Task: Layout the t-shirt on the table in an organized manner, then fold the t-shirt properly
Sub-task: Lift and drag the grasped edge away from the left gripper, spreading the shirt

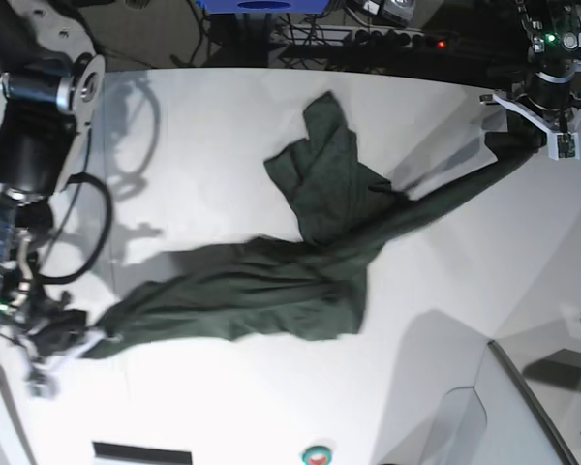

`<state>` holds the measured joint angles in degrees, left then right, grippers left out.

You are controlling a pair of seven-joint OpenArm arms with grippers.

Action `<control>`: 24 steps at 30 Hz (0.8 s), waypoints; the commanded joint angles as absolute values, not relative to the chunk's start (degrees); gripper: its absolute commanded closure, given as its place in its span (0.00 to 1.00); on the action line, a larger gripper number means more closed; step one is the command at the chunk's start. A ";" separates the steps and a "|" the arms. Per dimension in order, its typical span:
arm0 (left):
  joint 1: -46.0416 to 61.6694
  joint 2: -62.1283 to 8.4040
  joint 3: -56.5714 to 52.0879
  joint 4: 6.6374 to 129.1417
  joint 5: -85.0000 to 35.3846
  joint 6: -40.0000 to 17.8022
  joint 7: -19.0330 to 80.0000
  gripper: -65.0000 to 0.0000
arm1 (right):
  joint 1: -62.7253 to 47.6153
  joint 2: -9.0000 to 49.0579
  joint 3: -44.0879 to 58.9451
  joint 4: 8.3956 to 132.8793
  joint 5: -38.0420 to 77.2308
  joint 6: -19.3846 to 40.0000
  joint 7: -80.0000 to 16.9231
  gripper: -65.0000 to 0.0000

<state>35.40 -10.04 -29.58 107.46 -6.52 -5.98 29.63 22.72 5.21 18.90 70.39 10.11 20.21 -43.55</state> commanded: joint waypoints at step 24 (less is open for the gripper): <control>35.56 -10.77 -29.76 108.53 -6.46 -5.32 28.70 1.00 | 14.46 2.77 -26.68 86.81 10.77 20.18 -47.87 0.30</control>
